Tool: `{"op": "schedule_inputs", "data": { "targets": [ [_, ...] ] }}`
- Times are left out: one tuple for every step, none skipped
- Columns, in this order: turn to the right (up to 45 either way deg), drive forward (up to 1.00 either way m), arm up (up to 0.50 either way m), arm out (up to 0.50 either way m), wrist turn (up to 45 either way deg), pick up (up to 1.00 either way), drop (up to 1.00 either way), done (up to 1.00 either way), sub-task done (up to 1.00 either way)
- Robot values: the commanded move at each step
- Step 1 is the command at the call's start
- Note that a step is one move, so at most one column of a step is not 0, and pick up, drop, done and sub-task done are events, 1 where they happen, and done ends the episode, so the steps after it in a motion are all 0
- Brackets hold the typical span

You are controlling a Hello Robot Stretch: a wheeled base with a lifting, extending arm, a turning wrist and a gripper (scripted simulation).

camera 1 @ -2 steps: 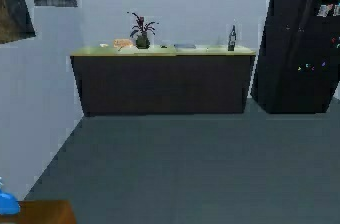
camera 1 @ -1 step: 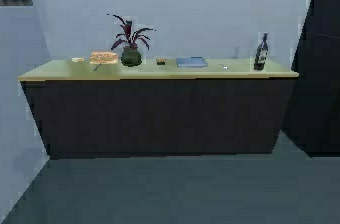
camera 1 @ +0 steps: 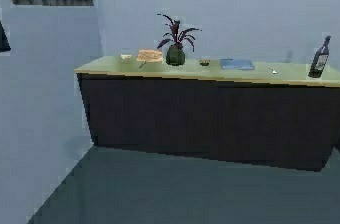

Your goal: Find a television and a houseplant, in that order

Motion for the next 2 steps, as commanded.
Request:
{"op": "schedule_inputs", "data": {
  "targets": [
    [0.0, 1.0, 0.0, 0.0, 0.0, 0.0, 0.0, 0.0, 0.0],
    [-15.0, 0.0, 0.0, 0.0, 0.0, 0.0, 0.0, 0.0, 0.0]
  ]
}}
